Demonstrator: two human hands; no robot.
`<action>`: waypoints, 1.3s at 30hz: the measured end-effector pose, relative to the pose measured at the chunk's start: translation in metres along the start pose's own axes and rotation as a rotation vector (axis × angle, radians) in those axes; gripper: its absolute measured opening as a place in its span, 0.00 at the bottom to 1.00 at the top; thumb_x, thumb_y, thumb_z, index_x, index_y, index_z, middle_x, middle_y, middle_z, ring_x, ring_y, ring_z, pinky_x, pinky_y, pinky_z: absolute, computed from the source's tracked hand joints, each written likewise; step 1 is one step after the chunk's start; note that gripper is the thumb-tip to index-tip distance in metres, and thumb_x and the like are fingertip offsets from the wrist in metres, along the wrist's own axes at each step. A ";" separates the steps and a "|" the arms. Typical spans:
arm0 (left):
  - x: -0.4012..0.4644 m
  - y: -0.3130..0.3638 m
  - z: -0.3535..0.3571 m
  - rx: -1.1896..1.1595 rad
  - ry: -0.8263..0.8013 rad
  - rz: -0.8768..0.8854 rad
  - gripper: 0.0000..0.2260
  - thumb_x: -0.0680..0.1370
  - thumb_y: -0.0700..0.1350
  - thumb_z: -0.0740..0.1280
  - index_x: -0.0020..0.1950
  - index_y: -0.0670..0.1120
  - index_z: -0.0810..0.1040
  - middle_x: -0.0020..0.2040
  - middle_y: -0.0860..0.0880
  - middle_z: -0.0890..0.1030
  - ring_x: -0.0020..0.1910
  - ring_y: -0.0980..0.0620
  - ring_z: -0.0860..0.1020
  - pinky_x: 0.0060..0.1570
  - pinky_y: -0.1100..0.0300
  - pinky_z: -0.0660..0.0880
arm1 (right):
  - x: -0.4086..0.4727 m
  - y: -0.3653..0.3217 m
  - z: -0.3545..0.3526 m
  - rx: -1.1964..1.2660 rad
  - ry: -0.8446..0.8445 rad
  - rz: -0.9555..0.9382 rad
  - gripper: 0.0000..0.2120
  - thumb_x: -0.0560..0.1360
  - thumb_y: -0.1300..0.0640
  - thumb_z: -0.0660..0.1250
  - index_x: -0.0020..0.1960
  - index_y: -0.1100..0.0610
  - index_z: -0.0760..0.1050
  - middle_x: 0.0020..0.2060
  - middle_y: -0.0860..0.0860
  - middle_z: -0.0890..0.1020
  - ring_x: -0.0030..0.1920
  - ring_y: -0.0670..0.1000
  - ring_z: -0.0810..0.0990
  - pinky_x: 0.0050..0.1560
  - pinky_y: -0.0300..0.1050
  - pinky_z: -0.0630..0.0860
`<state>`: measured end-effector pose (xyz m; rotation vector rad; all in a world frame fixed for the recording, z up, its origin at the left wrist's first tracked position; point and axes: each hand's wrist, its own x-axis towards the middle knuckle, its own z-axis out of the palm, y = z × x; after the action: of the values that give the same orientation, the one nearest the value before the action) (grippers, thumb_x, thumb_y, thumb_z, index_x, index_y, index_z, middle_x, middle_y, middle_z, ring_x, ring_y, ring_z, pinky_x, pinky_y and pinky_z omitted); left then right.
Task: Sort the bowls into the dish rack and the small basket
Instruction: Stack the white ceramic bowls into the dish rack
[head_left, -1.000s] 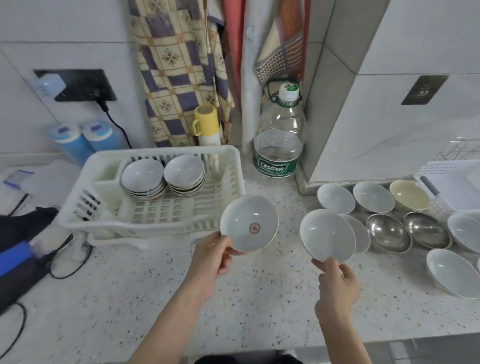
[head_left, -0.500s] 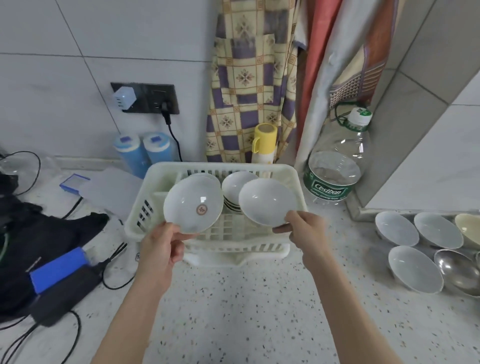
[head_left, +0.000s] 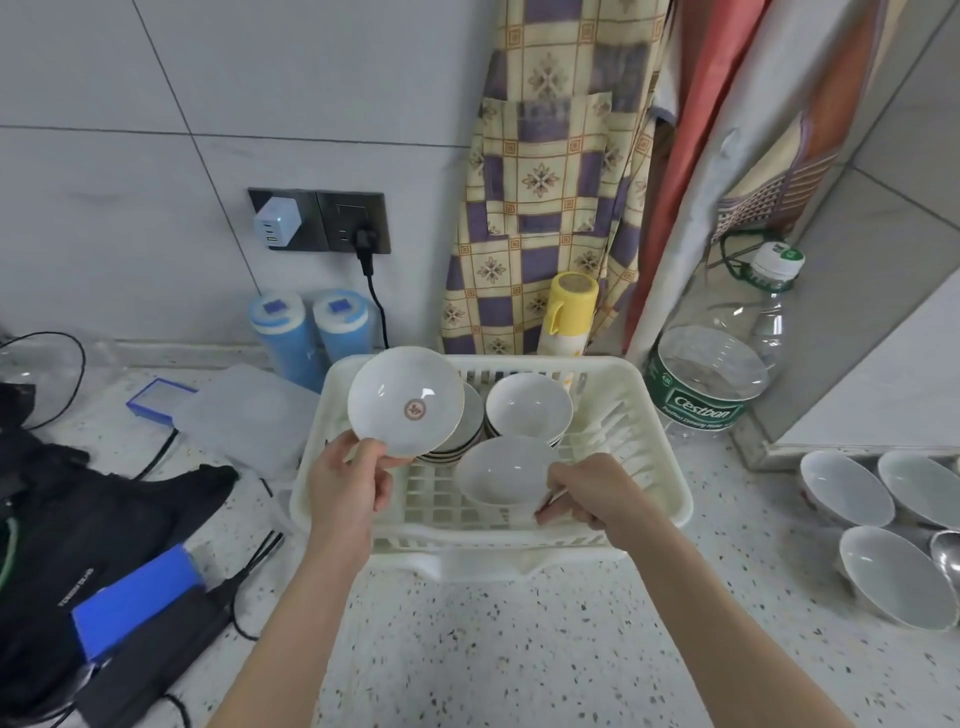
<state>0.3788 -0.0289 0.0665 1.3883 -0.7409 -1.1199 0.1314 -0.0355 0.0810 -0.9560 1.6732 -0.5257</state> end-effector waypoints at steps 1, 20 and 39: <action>0.002 -0.002 0.001 -0.003 0.002 0.002 0.10 0.71 0.44 0.66 0.49 0.41 0.78 0.38 0.43 0.86 0.21 0.56 0.64 0.19 0.65 0.61 | 0.002 -0.002 0.001 -0.018 -0.018 0.020 0.05 0.69 0.62 0.62 0.39 0.64 0.73 0.34 0.61 0.85 0.18 0.45 0.58 0.19 0.35 0.55; 0.012 -0.015 0.003 -0.007 0.000 -0.026 0.09 0.74 0.37 0.64 0.52 0.45 0.80 0.38 0.42 0.86 0.21 0.58 0.66 0.19 0.68 0.64 | 0.041 -0.005 0.028 -0.314 -0.099 0.157 0.06 0.71 0.66 0.61 0.36 0.60 0.66 0.45 0.65 0.85 0.16 0.46 0.58 0.20 0.34 0.55; 0.004 -0.007 0.001 0.193 -0.169 -0.076 0.10 0.75 0.36 0.63 0.51 0.44 0.81 0.36 0.40 0.85 0.21 0.56 0.66 0.20 0.66 0.63 | 0.062 0.022 0.048 -0.758 0.041 0.020 0.05 0.71 0.63 0.64 0.45 0.56 0.70 0.37 0.50 0.72 0.46 0.55 0.76 0.43 0.45 0.72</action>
<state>0.3776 -0.0319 0.0591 1.5062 -0.9440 -1.2629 0.1634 -0.0668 0.0131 -1.4636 1.9521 0.1364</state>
